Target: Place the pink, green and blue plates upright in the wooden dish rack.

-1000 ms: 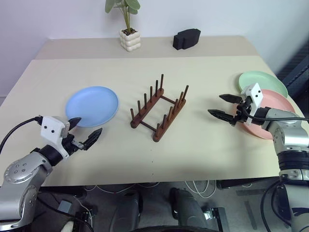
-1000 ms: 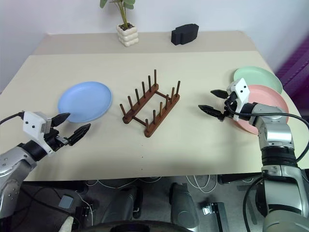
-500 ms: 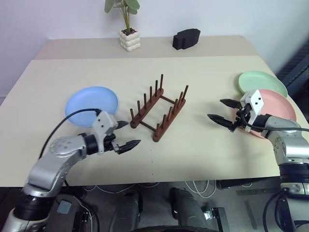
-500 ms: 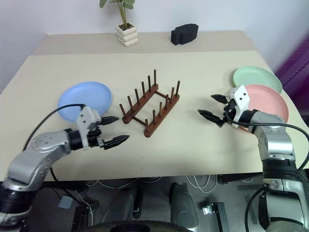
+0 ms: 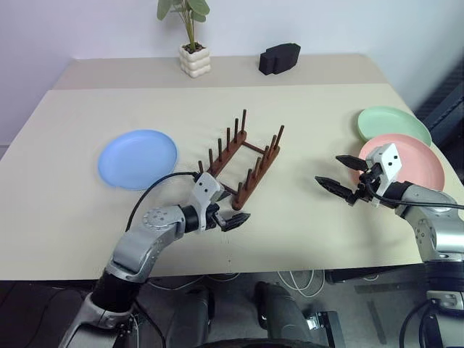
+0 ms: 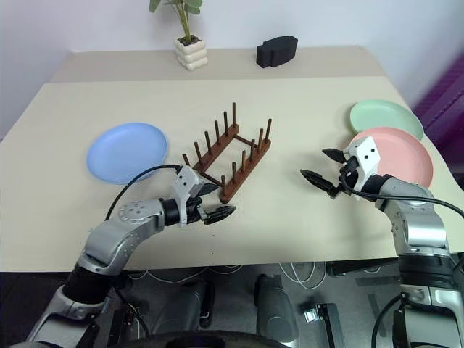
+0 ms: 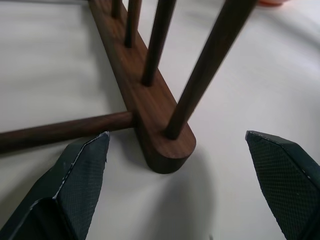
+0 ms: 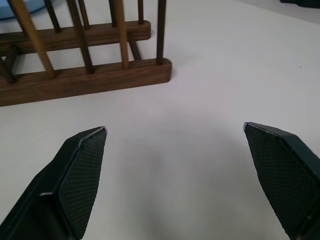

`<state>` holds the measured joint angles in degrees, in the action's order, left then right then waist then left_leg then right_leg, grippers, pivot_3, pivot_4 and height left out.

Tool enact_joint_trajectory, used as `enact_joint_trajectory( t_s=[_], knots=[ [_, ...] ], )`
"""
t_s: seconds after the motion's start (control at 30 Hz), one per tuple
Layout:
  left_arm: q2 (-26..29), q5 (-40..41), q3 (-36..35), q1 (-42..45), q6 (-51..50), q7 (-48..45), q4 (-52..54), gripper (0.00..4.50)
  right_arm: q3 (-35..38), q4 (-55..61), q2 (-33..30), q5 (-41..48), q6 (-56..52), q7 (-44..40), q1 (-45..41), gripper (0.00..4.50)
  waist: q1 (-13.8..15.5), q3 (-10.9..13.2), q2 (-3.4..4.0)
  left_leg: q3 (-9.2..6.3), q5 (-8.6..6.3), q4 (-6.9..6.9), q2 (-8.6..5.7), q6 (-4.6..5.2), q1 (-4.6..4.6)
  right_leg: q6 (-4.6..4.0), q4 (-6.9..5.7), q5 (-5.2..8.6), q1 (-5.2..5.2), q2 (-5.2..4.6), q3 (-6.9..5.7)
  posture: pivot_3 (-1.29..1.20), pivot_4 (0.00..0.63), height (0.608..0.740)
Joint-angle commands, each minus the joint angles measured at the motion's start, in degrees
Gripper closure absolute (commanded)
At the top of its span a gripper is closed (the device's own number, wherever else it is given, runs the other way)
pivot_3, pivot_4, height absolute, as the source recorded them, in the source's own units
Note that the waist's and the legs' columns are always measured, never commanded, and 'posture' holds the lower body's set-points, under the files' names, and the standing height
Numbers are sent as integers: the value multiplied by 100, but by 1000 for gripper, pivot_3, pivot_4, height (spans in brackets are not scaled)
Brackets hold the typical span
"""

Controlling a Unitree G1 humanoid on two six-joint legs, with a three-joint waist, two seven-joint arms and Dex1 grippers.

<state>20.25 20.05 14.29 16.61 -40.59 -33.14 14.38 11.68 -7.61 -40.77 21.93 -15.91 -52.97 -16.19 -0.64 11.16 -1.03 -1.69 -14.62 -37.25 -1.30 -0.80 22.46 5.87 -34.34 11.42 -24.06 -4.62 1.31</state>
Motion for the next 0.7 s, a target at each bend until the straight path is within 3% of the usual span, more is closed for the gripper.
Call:
enact_joint_trajectory(
  t_s=[0.03,0.07,0.33,0.53,0.7],
  knots=[
    [-195,-350,169,218,-9,333,-274,0,184,185,-50,109,50,10,-37,26,8,-1,1,0,0,-1,-1,0,-2,1,0,-1,2,0,0,0,150,734],
    [-197,-398,218,211,24,315,-278,0,181,195,-44,108,48,19,-26,26,11,-1,1,-1,0,-2,-1,0,-3,1,0,-1,5,0,0,0,150,734],
    [-202,-535,128,93,212,293,-286,3535,203,213,-14,127,98,58,75,0,18,-5,9,-4,0,-5,-1,0,-5,-4,1,2,11,-1,-1,0,150,734],
    [-24,-790,131,200,597,103,-485,3701,268,132,-35,131,181,33,119,0,4,-7,11,-4,0,-7,-2,0,-9,-5,2,3,17,-1,-1,0,150,734],
    [439,-939,162,392,1496,-692,-773,3701,260,51,-33,141,231,-15,114,0,-9,-7,12,-3,0,-5,-1,0,-11,-6,0,4,16,2,-1,0,150,734]
  ],
)
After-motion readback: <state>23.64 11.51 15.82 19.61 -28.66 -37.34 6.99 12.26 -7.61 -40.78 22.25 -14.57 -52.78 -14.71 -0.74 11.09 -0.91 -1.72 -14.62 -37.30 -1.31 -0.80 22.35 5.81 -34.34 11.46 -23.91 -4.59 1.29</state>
